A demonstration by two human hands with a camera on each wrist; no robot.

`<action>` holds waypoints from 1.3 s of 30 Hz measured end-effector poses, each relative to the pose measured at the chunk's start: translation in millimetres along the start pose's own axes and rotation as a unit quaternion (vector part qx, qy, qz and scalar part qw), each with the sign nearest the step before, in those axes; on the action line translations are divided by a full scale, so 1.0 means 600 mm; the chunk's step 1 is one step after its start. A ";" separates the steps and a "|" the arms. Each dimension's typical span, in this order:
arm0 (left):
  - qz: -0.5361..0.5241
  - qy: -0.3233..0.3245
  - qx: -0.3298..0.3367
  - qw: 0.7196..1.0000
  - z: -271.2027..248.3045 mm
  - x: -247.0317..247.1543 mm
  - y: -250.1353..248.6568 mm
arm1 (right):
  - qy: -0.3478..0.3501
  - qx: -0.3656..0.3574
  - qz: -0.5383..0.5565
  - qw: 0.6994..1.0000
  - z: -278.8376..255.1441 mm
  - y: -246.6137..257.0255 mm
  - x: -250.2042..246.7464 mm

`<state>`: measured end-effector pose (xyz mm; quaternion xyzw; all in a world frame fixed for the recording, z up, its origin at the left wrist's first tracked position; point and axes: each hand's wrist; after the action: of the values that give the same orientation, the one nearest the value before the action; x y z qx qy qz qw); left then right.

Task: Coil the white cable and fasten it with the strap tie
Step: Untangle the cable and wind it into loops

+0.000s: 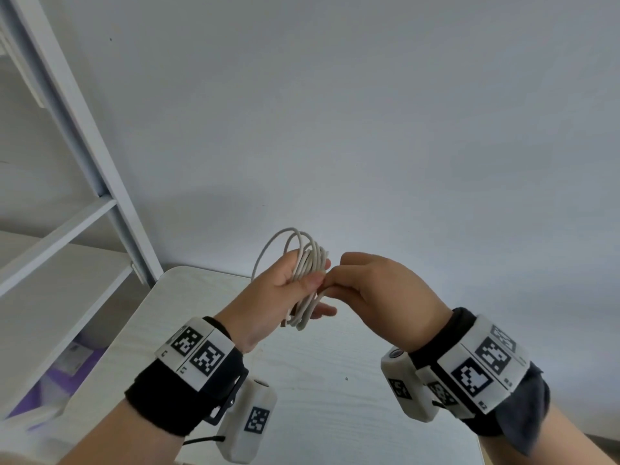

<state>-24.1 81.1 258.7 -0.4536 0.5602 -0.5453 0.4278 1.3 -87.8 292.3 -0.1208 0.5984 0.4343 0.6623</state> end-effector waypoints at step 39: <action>-0.559 0.182 -0.005 0.809 0.002 -0.046 -0.013 | -0.096 0.112 0.380 0.913 -0.020 -0.013 0.064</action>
<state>-16.3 107.8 266.1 -0.5830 0.2801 -0.7600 -0.0633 -4.7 -84.1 252.2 0.2335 0.5774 0.5928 0.5106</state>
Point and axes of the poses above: each hand's wrist, its own z-axis towards the middle knuckle, its own x-axis out of the palm, y = z × x
